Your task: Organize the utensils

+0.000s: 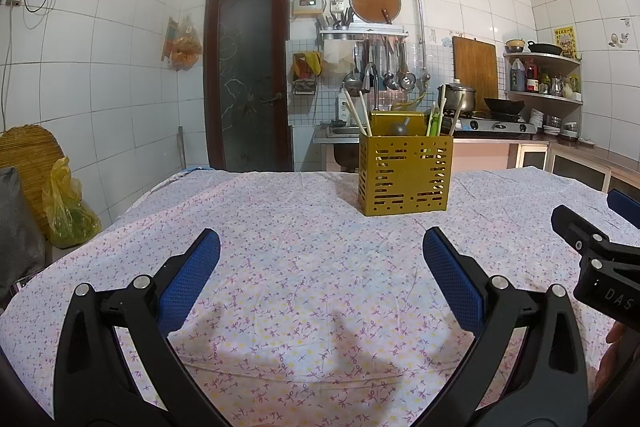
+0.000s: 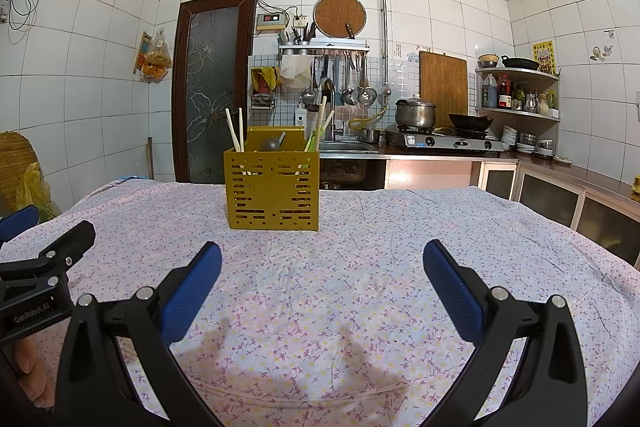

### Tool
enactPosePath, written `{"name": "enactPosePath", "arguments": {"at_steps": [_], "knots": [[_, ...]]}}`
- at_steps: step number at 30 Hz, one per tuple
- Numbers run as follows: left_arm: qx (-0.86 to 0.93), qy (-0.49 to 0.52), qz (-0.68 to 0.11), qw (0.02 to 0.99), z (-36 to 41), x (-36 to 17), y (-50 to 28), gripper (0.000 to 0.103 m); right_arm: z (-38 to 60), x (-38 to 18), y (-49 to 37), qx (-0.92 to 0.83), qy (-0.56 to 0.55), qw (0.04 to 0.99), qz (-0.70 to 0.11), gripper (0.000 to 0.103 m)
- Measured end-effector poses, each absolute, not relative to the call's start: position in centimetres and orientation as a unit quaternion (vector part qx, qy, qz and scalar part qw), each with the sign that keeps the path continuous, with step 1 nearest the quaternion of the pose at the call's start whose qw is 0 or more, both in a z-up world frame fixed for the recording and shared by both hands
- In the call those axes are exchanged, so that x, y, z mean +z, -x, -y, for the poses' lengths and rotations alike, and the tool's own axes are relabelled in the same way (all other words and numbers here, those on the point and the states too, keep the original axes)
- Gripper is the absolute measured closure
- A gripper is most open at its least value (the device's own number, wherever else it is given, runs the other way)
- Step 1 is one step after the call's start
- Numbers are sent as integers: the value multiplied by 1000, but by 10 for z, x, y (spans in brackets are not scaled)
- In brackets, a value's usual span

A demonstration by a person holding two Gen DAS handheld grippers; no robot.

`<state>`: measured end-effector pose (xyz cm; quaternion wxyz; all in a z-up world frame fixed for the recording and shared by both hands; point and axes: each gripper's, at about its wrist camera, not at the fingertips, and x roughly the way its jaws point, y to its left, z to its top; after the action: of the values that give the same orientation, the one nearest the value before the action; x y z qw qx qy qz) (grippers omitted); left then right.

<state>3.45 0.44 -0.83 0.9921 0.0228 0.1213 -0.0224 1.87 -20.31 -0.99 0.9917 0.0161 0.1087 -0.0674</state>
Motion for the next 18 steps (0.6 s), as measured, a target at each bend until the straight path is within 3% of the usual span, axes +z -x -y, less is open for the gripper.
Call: {"name": "enactPosePath", "arguments": {"at_steps": [18], "knots": [[-20,-22,-125,992,-4,-6,-35,5,203,-9,-18,-67,-16,992,-108,5]]}}
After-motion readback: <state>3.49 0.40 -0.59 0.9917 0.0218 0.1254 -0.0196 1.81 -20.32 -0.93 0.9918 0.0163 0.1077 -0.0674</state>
